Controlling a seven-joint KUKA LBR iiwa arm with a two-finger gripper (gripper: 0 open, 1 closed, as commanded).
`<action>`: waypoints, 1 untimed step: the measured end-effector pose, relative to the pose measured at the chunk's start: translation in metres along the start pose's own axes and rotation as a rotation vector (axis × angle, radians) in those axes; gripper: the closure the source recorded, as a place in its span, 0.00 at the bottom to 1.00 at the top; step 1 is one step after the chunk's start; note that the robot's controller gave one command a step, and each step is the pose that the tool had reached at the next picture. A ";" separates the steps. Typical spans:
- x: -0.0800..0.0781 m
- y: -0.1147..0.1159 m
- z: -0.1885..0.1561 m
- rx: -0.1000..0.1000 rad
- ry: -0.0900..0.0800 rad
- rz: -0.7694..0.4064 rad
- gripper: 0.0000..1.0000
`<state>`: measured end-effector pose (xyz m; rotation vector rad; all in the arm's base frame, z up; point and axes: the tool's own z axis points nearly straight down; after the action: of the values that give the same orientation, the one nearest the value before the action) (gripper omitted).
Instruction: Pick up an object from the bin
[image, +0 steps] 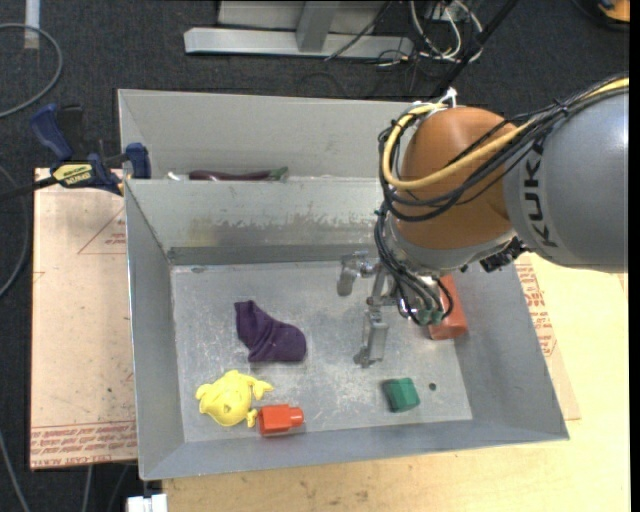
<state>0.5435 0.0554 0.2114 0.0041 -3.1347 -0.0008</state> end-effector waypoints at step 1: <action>-0.001 0.000 -0.005 -0.001 -0.008 0.002 0.00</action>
Offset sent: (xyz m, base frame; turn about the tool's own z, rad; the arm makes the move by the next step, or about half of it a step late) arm 0.0836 0.0752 -0.0740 -0.0243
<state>0.5449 0.0551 0.2161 0.0012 -3.1426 -0.0020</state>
